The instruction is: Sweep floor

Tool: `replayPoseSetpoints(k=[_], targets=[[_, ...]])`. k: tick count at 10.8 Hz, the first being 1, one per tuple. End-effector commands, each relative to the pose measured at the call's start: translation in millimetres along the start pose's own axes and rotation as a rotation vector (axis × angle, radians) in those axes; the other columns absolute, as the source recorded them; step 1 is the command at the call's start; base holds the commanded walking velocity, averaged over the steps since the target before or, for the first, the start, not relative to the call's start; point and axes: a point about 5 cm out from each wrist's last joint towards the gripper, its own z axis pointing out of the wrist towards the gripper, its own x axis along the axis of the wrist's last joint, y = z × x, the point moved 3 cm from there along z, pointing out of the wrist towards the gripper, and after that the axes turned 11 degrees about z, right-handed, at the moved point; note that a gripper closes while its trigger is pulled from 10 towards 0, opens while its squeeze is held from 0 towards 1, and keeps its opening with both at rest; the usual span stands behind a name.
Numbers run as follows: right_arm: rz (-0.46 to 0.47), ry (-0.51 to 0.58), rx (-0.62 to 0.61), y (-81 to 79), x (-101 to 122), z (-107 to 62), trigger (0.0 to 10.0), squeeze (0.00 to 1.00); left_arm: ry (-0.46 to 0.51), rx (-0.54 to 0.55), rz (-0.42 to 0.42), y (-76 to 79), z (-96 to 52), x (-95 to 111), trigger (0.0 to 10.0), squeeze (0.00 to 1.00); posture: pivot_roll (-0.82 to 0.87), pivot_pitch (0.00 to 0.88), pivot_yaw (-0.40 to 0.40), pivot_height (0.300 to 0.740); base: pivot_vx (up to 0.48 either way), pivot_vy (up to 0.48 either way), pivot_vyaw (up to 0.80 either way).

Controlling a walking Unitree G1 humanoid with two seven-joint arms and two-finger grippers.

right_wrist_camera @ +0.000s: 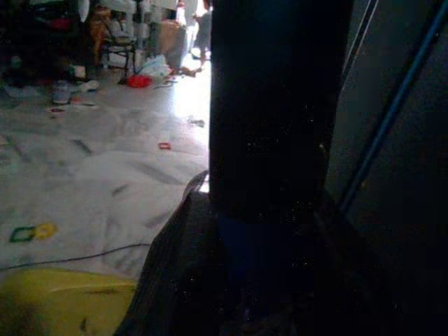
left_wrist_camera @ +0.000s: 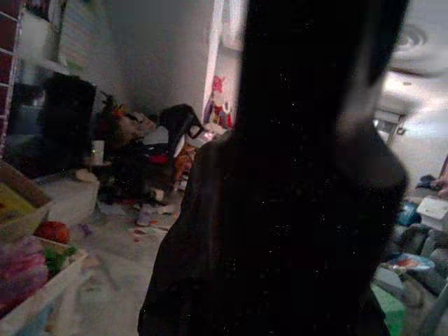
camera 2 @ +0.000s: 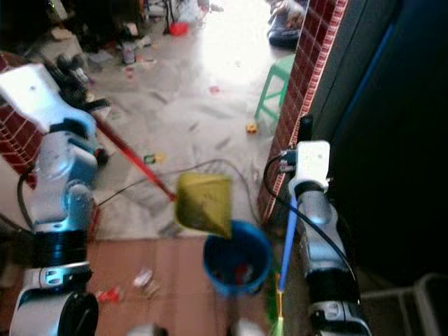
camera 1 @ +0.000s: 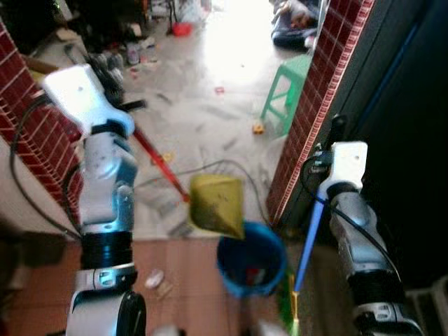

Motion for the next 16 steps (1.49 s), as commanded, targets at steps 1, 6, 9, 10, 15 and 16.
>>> replayPoseSetpoints(k=[1, 6, 9, 10, 15, 16], targets=[[-0.004, 0.039, 0.024, -7.5, 10.5, 4.1, 10.0, 0.00, 0.065, -0.005, -0.003, -1.3, 0.6, 14.9, 10.0, 0.00, -0.02, 0.001, -0.026, 0.740, 0.000, 0.000, 0.00], [-0.009, 0.045, 0.024, -7.5, 11.8, 7.4, 10.0, 0.00, 0.107, -0.395, 0.067, 55.1, -15.7, 14.9, 10.0, 0.00, -0.02, 0.000, -0.026, 0.740, 0.000, 0.000, 0.00], [-0.010, 0.048, 0.028, -8.9, 12.4, 8.6, 10.0, 0.00, 0.151, -0.633, 0.071, 89.6, -32.0, 20.9, 10.0, 0.00, -0.02, 0.000, -0.026, 0.740, 0.000, 0.000, 0.00], [-0.011, 0.048, 0.029, -8.8, 12.3, 9.4, 10.0, 0.00, 0.140, -0.728, 0.046, 103.4, -39.9, 19.6, 10.0, 0.00, -0.01, 0.000, -0.027, 0.740, 0.000, 0.000, 0.00], [-0.013, 0.049, 0.029, -9.0, 11.0, 9.8, 10.0, 0.00, 0.220, -1.190, 0.236, 149.0, -88.4, 24.4, 10.0, 0.00, -0.02, 0.000, -0.024, 0.740, 0.000, 0.000, 0.00], [-0.016, 0.049, 0.032, -9.8, 10.9, 10.2, 10.0, 0.00, 0.280, -1.226, 0.309, 152.2, -94.7, 27.7, 10.0, 0.00, -0.02, 0.000, -0.026, 0.740, 0.000, 0.000, 0.00]])
